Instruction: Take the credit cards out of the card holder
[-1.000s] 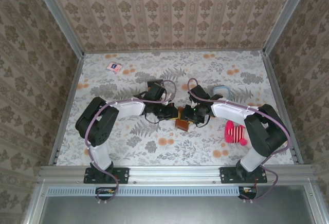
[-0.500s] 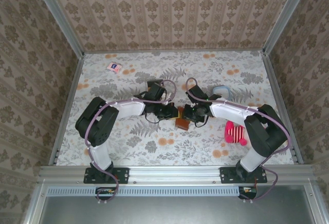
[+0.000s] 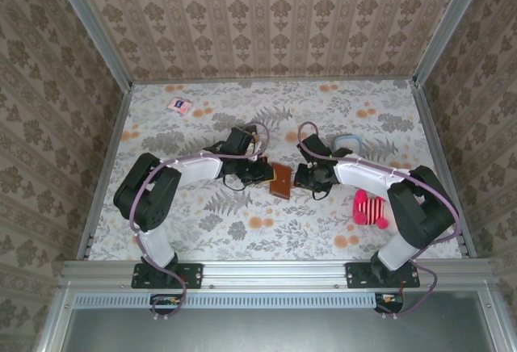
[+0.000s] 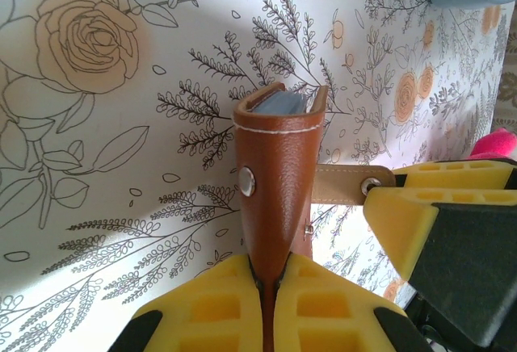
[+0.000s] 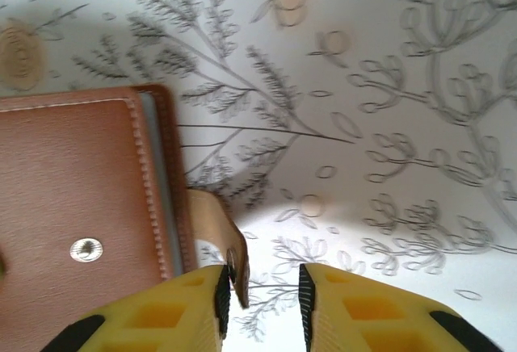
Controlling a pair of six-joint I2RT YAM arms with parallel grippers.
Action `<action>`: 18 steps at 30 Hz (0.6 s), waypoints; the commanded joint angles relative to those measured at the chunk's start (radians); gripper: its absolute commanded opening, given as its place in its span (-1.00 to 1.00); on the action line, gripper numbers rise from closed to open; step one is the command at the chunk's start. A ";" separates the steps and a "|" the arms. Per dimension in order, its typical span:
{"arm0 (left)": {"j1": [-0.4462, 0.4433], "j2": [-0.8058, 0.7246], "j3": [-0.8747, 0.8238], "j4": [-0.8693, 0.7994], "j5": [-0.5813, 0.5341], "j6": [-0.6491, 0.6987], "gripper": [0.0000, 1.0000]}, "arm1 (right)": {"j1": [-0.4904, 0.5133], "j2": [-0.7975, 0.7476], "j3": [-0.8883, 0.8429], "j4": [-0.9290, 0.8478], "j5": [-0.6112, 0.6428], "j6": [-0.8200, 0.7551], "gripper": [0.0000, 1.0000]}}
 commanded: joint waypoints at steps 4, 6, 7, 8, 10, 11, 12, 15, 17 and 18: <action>0.000 -0.013 -0.013 -0.050 -0.019 -0.004 -0.83 | -0.005 0.070 0.045 0.031 -0.068 -0.017 -0.33; -0.001 -0.013 -0.013 -0.060 -0.025 -0.003 -0.69 | -0.005 0.080 0.053 0.028 -0.058 -0.022 -0.34; -0.001 -0.014 -0.013 -0.064 -0.028 -0.004 -0.56 | -0.005 0.083 0.057 0.027 -0.052 -0.026 -0.36; -0.001 -0.015 -0.013 -0.069 -0.035 -0.003 -0.46 | -0.006 0.088 0.061 0.022 -0.045 -0.029 -0.38; -0.001 -0.022 -0.009 -0.085 -0.044 -0.001 -0.28 | -0.006 0.091 0.070 0.013 -0.032 -0.038 -0.46; -0.001 -0.027 -0.008 -0.095 -0.053 0.001 -0.17 | -0.006 0.091 0.074 0.007 -0.024 -0.047 -0.52; 0.001 -0.032 -0.007 -0.102 -0.059 0.002 -0.07 | -0.007 0.089 0.076 0.004 -0.023 -0.056 -0.58; 0.010 -0.058 -0.014 -0.105 -0.065 -0.001 0.18 | -0.006 0.074 0.092 -0.017 -0.022 -0.113 -0.71; 0.018 -0.078 -0.022 -0.111 -0.083 -0.004 0.28 | -0.006 0.053 0.101 -0.041 -0.008 -0.150 -0.76; 0.021 -0.087 -0.027 -0.116 -0.093 -0.005 0.30 | -0.006 0.043 0.105 -0.048 -0.006 -0.166 -0.77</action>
